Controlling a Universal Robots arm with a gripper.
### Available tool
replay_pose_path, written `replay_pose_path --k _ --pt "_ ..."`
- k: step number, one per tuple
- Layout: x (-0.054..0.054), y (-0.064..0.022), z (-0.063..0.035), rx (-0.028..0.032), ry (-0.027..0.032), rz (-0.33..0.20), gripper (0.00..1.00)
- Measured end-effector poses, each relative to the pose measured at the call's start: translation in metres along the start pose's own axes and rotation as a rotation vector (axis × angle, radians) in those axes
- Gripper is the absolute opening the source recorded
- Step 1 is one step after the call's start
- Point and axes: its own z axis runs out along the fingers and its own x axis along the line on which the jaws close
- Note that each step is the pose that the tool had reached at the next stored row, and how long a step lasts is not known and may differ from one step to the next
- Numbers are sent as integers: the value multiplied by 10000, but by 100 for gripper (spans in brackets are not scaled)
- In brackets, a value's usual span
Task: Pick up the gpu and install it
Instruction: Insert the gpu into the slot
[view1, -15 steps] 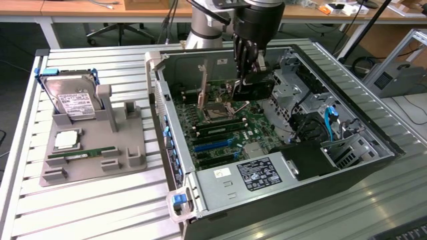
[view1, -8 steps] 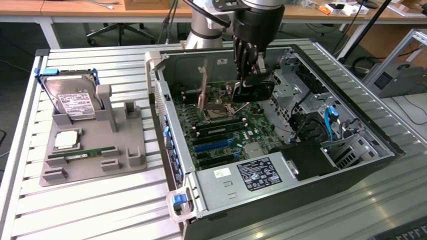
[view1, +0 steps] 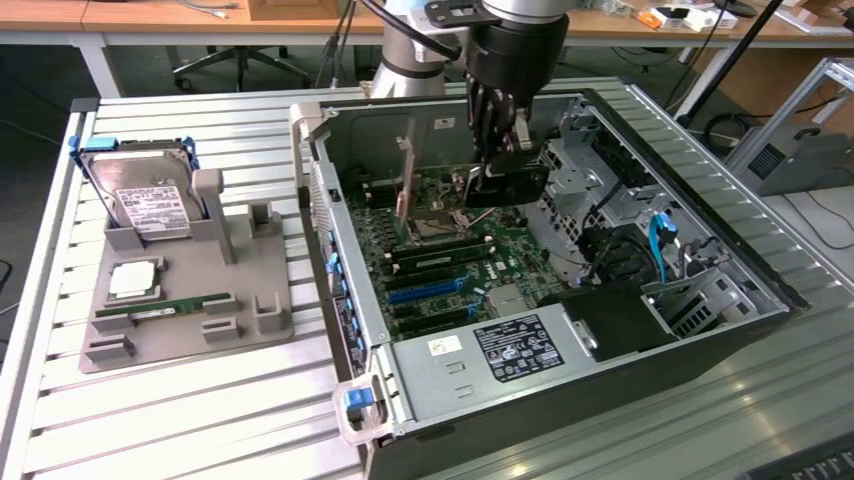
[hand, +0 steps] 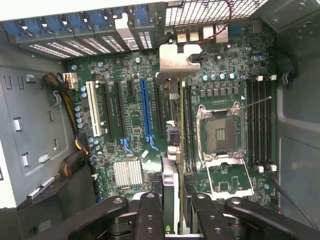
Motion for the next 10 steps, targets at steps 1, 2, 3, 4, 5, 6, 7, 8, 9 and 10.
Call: replay_pose_path --k 1,2,3,4,5,6,7,8,9,10 --pt "1 0 4 0 0 0 27" --pt "3 0 7 0 0 -1 27" --pt "5 1 13 0 0 0 27" --pt "7 1 18 0 0 0 27" --pt "9 1 22 0 0 -1 27" --pt "10 1 26 0 0 -1 27" --pt "11 1 28 0 0 -1 27" --pt "13 2 34 0 -1 -1 27" --pt "14 2 38 0 -1 -1 27" --pt "15 2 41 0 0 -1 27"
